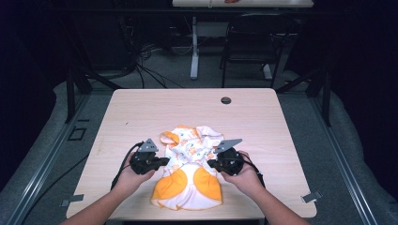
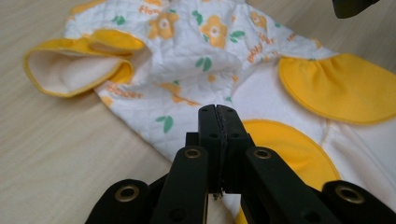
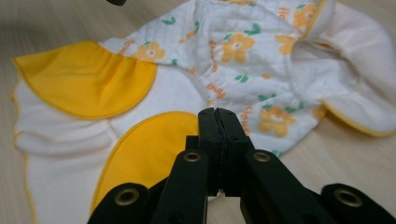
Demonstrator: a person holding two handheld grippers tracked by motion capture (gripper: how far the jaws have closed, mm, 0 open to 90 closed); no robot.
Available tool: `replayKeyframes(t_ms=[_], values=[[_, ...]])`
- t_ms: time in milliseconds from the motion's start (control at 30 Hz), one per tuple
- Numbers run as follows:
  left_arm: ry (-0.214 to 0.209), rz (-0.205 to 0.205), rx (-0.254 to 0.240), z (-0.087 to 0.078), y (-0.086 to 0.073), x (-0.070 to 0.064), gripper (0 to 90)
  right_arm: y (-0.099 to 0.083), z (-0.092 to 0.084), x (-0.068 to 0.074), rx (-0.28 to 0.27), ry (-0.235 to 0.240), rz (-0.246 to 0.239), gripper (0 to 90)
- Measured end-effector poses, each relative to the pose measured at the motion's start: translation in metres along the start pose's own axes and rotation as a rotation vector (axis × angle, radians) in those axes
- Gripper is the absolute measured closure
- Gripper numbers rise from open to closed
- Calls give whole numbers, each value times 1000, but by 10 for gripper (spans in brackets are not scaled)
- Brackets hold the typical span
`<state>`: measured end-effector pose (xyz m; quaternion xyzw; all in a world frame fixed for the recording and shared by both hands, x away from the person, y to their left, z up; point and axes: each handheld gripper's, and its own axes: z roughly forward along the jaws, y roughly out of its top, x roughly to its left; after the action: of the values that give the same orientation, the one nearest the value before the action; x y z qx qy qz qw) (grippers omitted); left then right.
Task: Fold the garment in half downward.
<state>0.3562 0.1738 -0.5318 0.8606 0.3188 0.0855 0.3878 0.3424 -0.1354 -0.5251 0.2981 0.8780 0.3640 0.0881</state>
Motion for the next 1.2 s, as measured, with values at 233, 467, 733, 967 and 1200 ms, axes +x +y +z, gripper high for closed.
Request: replayKeyframes(t_ms=[233, 467, 733, 967, 1200], values=[[21, -30, -14, 2, 24, 23, 896, 28, -1, -27, 7, -23, 0, 886], [17, -23, -6, 14, 41, 39, 888, 45, 5, -43, 16, -37, 12, 870], [18, -33, 1, 29, 55, 50, 876, 61, 19, -62, 21, -45, 34, 853], [21, -67, -21, 42, 66, 62, 849, 72, 31, -76, 12, -41, 56, 829], [30, -92, -13, 56, 71, 77, 851, 78, 46, -91, 38, -54, 86, 802]])
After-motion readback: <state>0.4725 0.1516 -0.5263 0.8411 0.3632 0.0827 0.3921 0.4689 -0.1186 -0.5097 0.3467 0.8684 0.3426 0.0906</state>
